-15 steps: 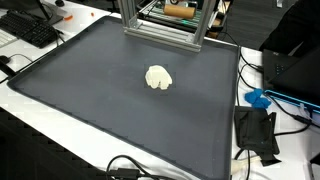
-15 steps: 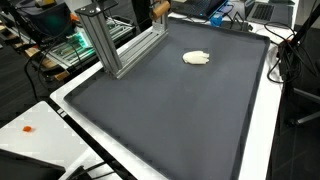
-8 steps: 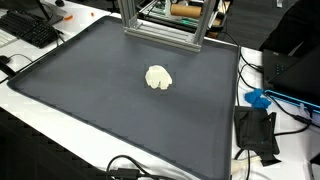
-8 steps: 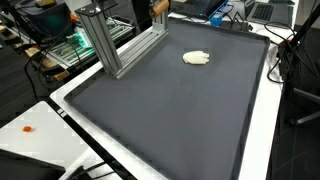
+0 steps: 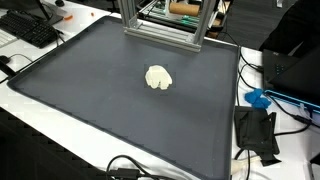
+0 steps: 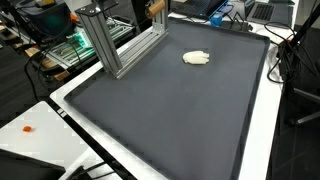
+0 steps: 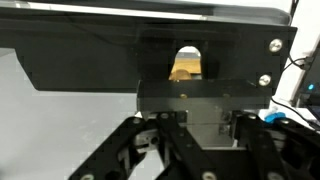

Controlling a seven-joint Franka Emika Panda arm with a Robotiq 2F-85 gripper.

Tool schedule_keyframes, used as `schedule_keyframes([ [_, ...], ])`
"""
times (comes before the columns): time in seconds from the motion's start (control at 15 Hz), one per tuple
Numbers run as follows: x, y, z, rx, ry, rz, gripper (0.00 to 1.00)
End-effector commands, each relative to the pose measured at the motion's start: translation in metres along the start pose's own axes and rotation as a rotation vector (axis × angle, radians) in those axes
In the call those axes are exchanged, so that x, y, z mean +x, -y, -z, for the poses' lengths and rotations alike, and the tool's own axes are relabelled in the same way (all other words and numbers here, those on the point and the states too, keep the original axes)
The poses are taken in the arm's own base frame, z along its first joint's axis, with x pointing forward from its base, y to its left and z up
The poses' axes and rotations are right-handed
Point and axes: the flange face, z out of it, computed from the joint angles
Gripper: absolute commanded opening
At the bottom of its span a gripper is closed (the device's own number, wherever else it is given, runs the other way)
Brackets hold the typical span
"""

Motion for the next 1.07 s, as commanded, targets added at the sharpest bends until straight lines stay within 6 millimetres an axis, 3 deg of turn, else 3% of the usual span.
schedule_keyframes([
  [0.0,-0.016,-0.002,-0.001,-0.017,0.023,0.000,0.23],
  [1.0,-0.022,-0.002,-0.024,-0.023,0.056,-0.027,0.23],
])
